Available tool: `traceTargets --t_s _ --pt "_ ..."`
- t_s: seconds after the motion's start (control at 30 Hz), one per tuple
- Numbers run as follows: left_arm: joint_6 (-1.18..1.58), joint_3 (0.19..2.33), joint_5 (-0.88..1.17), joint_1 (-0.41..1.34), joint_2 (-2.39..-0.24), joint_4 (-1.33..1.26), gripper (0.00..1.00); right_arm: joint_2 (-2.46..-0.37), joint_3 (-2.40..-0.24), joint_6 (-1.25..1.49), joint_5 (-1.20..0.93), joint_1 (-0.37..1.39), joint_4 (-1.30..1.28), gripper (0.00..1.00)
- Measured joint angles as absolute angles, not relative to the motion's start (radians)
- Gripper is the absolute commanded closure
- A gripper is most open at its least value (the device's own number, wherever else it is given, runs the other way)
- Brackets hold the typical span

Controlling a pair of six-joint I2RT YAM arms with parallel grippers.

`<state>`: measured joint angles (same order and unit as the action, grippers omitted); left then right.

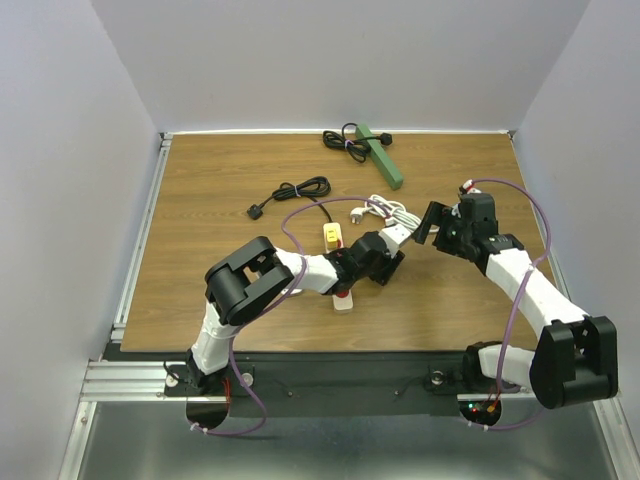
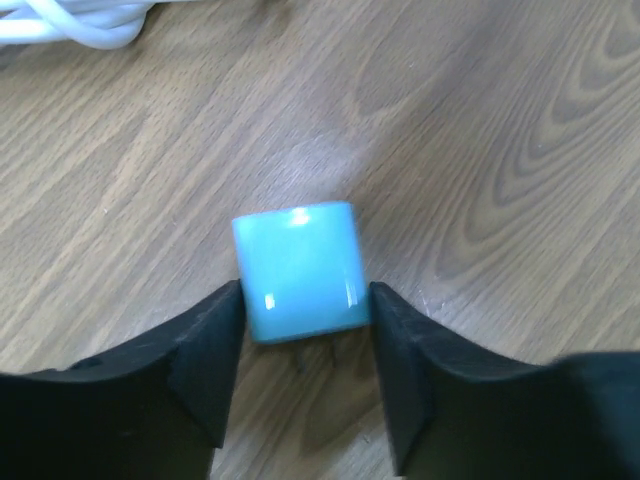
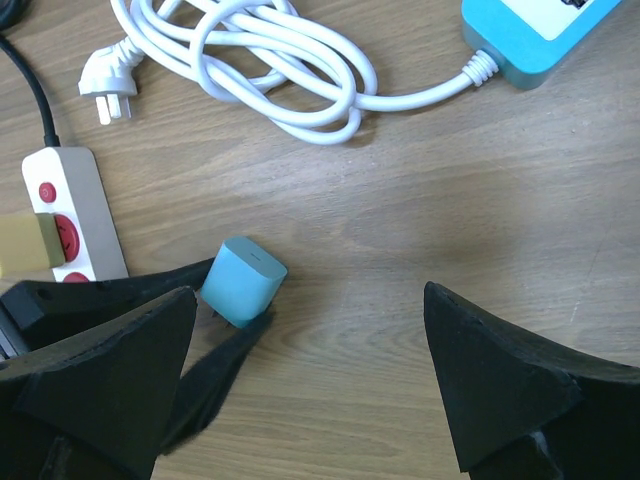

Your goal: Insert the plug

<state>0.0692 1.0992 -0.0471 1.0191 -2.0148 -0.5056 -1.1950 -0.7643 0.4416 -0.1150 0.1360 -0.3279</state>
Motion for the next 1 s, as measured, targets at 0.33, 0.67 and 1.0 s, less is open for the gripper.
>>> traceTargets --t_s 0.33,0.67,1.0 --pt "0.054 1.058 -0.059 1.019 -1.982 -0.504 1.00 -1.192 -0.764 0.432 -0.167 0.125 -0.328 0.00" --pt "0.033 0.850 0.079 1.019 -1.702 -0.611 1.00 -1.260 -0.764 0.387 -0.477 0.125 -0.298 0.04" --pt "0.034 0.804 0.193 1.019 -1.657 -0.709 1.00 -1.319 -0.764 0.350 -0.781 0.122 -0.256 0.15"
